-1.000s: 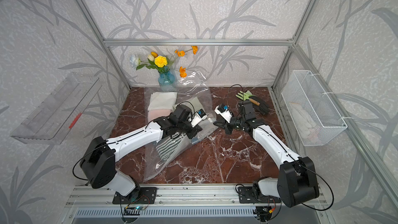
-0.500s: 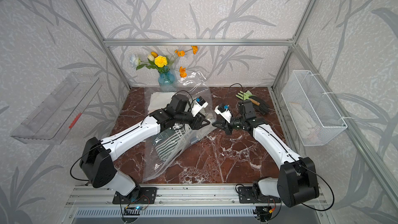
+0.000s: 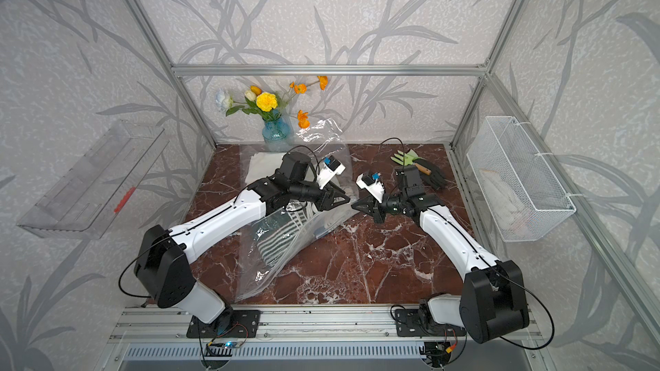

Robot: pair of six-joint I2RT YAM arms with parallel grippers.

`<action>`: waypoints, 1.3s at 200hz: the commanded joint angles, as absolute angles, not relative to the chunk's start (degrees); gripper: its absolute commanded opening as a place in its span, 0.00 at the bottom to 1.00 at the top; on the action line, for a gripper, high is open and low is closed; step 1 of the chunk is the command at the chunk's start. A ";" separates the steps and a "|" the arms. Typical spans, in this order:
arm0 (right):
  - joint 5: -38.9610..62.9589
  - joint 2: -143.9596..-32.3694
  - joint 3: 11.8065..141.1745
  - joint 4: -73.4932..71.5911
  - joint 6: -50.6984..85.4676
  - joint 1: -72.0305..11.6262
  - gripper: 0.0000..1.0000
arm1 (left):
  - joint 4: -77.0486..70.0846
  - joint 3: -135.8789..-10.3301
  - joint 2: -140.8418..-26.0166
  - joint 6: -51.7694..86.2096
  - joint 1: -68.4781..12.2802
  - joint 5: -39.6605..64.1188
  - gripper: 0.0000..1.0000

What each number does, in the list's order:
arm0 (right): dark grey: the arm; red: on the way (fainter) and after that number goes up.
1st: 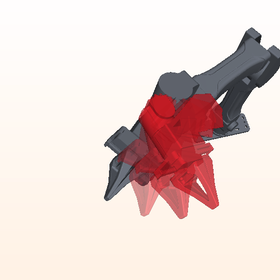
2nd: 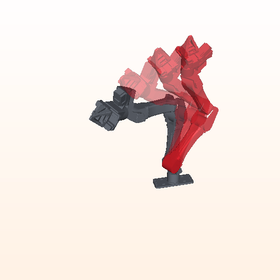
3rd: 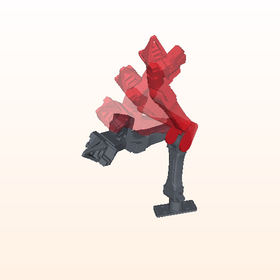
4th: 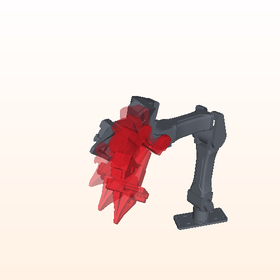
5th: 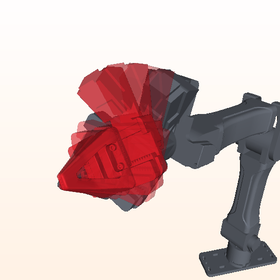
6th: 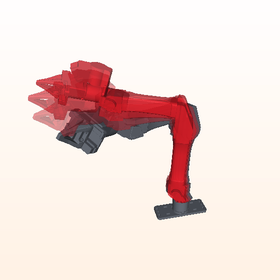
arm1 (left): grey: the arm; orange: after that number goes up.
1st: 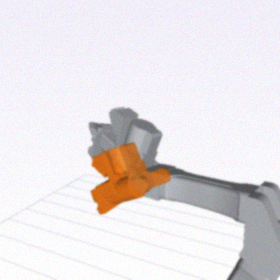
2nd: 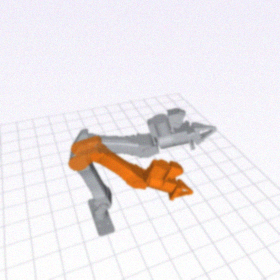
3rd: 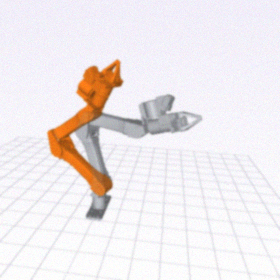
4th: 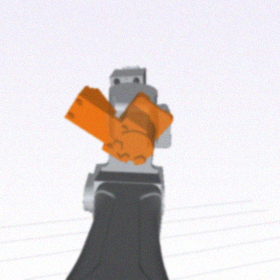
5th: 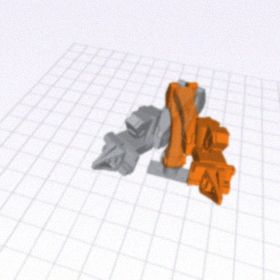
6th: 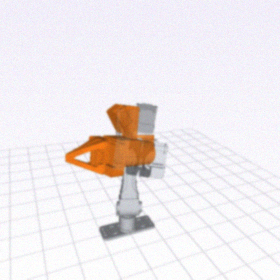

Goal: Place the folded towel into the vacuum bag
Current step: Close the vacuum bag at the center of the board.

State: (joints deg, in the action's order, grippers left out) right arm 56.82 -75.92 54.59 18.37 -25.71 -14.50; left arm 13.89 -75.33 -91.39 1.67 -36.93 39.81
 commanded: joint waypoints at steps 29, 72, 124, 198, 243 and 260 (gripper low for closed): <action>60.64 -75.59 56.95 16.97 -23.91 -14.19 0.00 | 17.62 -78.26 -93.85 -0.44 -36.52 45.68 0.31; 60.93 -75.41 56.21 14.76 -21.56 -14.12 0.00 | 17.79 -78.40 -94.13 -1.14 -36.34 44.45 0.04; 62.45 -73.88 50.07 -0.80 -6.09 -8.02 0.00 | 24.57 -76.60 -94.19 -5.27 -36.13 40.28 0.02; 60.83 -76.11 51.50 8.72 -14.48 -14.83 0.02 | 22.56 -75.00 -93.89 -1.96 -36.77 39.10 0.00; 60.32 -77.88 50.45 5.23 -11.55 -16.00 0.15 | 19.68 -74.62 -93.42 0.18 -36.76 39.09 0.00; 58.96 -78.09 50.45 4.56 -10.77 -15.99 0.24 | 19.68 -74.39 -93.15 0.18 -36.74 39.29 0.00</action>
State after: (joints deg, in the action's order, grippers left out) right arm 58.94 -77.60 49.63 7.09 -11.70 -15.33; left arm 19.86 -75.22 -93.91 -0.84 -36.64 39.40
